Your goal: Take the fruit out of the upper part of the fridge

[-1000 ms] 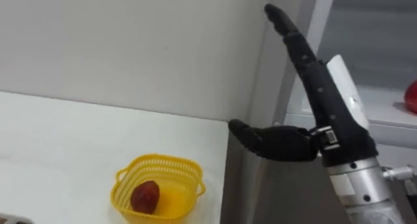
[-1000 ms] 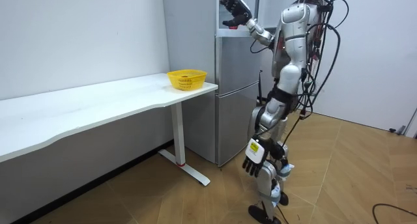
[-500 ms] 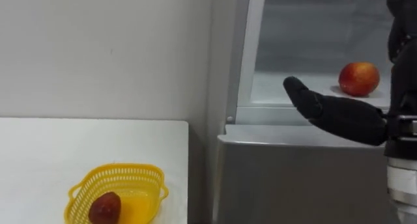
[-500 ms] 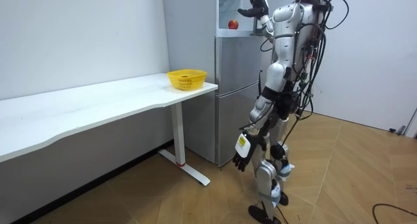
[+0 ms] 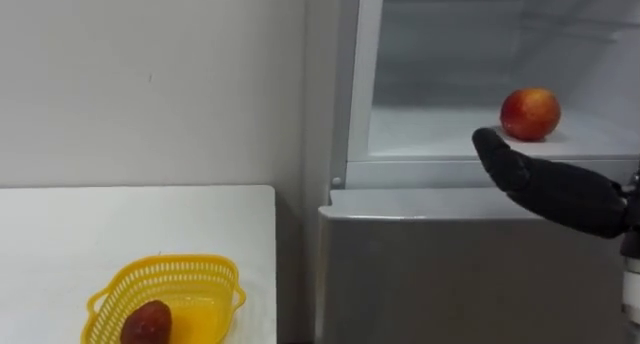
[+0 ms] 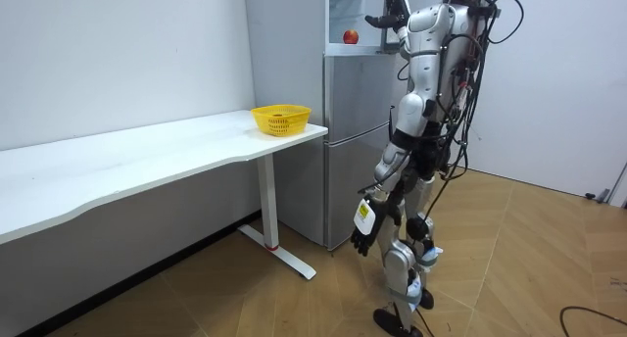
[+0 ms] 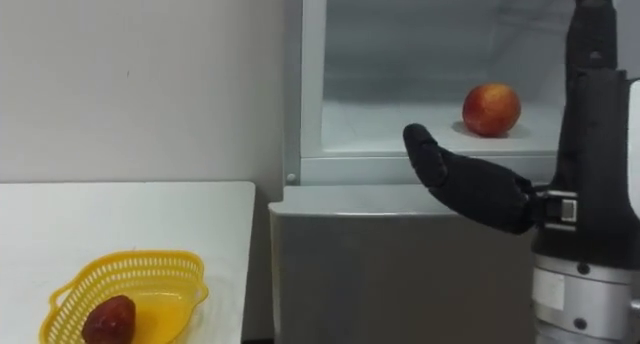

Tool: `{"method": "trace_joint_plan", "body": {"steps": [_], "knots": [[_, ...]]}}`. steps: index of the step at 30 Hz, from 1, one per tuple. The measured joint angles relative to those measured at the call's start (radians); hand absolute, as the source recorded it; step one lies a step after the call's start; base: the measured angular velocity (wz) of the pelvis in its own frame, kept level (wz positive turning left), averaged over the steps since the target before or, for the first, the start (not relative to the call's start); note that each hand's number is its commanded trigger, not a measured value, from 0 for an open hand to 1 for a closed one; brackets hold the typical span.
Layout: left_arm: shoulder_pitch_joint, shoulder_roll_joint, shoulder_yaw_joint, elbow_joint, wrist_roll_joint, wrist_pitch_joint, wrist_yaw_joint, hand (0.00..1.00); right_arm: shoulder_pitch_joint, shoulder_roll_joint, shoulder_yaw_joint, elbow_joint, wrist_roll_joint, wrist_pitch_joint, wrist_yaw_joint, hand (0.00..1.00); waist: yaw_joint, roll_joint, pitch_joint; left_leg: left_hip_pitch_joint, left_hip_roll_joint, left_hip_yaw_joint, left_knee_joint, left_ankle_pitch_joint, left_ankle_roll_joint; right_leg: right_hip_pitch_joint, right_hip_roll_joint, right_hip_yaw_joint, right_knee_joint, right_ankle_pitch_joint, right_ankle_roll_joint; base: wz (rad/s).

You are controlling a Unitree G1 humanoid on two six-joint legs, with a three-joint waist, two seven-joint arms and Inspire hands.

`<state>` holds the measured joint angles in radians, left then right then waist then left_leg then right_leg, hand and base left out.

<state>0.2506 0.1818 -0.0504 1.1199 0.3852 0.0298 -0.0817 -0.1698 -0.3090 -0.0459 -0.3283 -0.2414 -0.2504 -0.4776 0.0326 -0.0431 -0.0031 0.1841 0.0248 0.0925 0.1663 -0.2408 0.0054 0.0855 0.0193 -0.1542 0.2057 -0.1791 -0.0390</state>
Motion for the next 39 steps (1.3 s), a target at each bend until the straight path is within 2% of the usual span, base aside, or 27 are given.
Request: {"method": "trace_joint_plan", "body": {"steps": [3, 9, 11, 14, 16, 18, 21, 23, 26, 27, 34, 39], "knots": [[-0.006, 0.0, 0.002, -0.001, 0.0, 0.0, -0.003, 0.0, 0.0, -0.001, -0.016, 0.024, 0.002, 0.004, 0.015, 0.0, 0.001, -0.006, 0.004, -0.002, 0.0, 0.0, 0.0, 0.0, 0.0, -0.003, 0.0, 0.0, -0.001, 0.0, 0.0, 0.0], [0.007, 0.002, -0.001, -0.001, -0.001, 0.0, -0.019, 0.0, -0.004, -0.025, -0.018, 0.101, 0.02, 0.02, 0.012, 0.0, 0.005, -0.012, 0.0028, -0.003, 0.0, 0.0, 0.0, 0.0, 0.0, -0.003, 0.001, 0.003, 0.0, 0.0, 0.0, 0.0], [0.007, 0.002, -0.001, 0.0, -0.001, 0.0, -0.019, 0.0, -0.012, -0.043, -0.019, 0.141, 0.057, 0.026, 0.009, 0.0, 0.008, -0.017, 0.0032, -0.003, 0.0, 0.0, 0.0, 0.0, 0.0, -0.003, 0.001, 0.002, 0.001, 0.0, 0.0, 0.0], [0.011, 0.005, -0.002, 0.002, -0.003, 0.0, -0.021, 0.0, -0.047, -0.045, -0.025, 0.206, 0.082, 0.037, 0.008, 0.0, 0.002, -0.027, 0.0053, -0.008, 0.001, -0.005, 0.0, 0.0, 0.0, 0.0, 0.0, -0.004, 0.003, 0.0, 0.0, 0.05], [0.013, 0.01, 0.001, 0.001, -0.003, 0.0, -0.033, 0.0, -0.068, -0.05, -0.047, 0.245, 0.084, 0.04, 0.009, 0.0, 0.0, -0.035, 0.0028, -0.017, 0.0, -0.013, 0.001, 0.0, 0.0, -0.001, -0.001, -0.014, 0.002, 0.0, 0.0, 0.13], [0.026, 0.013, 0.019, -0.001, -0.003, -0.001, -0.048, 0.0, -0.097, -0.071, -0.078, 0.289, 0.106, 0.057, 0.011, 0.0, 0.003, -0.046, -0.0005, -0.016, 0.0, -0.015, 0.003, 0.0, 0.0, 0.0, -0.002, -0.016, 0.0, 0.0, 0.0, 0.06], [0.042, 0.027, 0.027, -0.002, -0.002, 0.002, -0.056, 0.0, -0.145, -0.115, -0.09, 0.339, 0.155, 0.072, 0.009, 0.0, 0.004, -0.06, 0.0049, -0.017, 0.0, -0.027, 0.003, 0.0, 0.0, 0.002, -0.002, -0.023, 0.0, 0.0, 0.0, 0.07], [0.048, 0.032, 0.028, -0.003, -0.003, 0.011, -0.058, 0.0, -0.173, -0.126, -0.092, 0.372, 0.165, 0.081, 0.005, 0.0, 0.002, -0.066, 0.0046, -0.017, 0.0, -0.031, 0.004, 0.0, 0.0, 0.004, -0.003, -0.029, 0.0, 0.0, 0.0, 0.1], [0.047, 0.042, 0.028, -0.027, -0.004, 0.014, -0.065, 0.0, -0.205, -0.171, -0.092, 0.464, 0.202, 0.083, 0.004, 0.0, 0.003, -0.077, 0.008, -0.025, -0.003, -0.046, 0.017, 0.0, 0.0, 0.004, -0.015, -0.046, 0.0, 0.0, 0.0, 0.16], [0.047, 0.046, 0.028, -0.034, -0.006, 0.014, -0.067, 0.0, -0.216, -0.178, -0.092, 0.491, 0.217, 0.098, 0.005, 0.0, 0.004, -0.081, 0.0062, -0.031, -0.003, -0.048, 0.019, 0.0, 0.0, 0.004, -0.016, -0.049, 0.001, 0.0, 0.0, 0.06], [0.052, 0.055, 0.027, -0.044, -0.023, 0.016, -0.084, 0.0, -0.224, -0.187, -0.092, 0.566, 0.298, 0.115, 0.014, 0.0, 0.003, -0.077, 0.01, -0.043, -0.005, -0.072, 0.032, 0.0, 0.0, -0.001, -0.019, -0.066, 0.0, 0.0, -0.001, 0.07], [0.063, 0.055, 0.028, -0.066, -0.023, 0.016, -0.088, 0.0, -0.243, -0.192, -0.093, 0.612, 0.363, 0.121, 0.013, 0.0, 0.003, -0.072, 0.0069, -0.053, -0.006, -0.084, 0.035, 0.0, -0.001, -0.006, -0.021, -0.077, 0.0, -0.001, -0.002, 0.06]]}}
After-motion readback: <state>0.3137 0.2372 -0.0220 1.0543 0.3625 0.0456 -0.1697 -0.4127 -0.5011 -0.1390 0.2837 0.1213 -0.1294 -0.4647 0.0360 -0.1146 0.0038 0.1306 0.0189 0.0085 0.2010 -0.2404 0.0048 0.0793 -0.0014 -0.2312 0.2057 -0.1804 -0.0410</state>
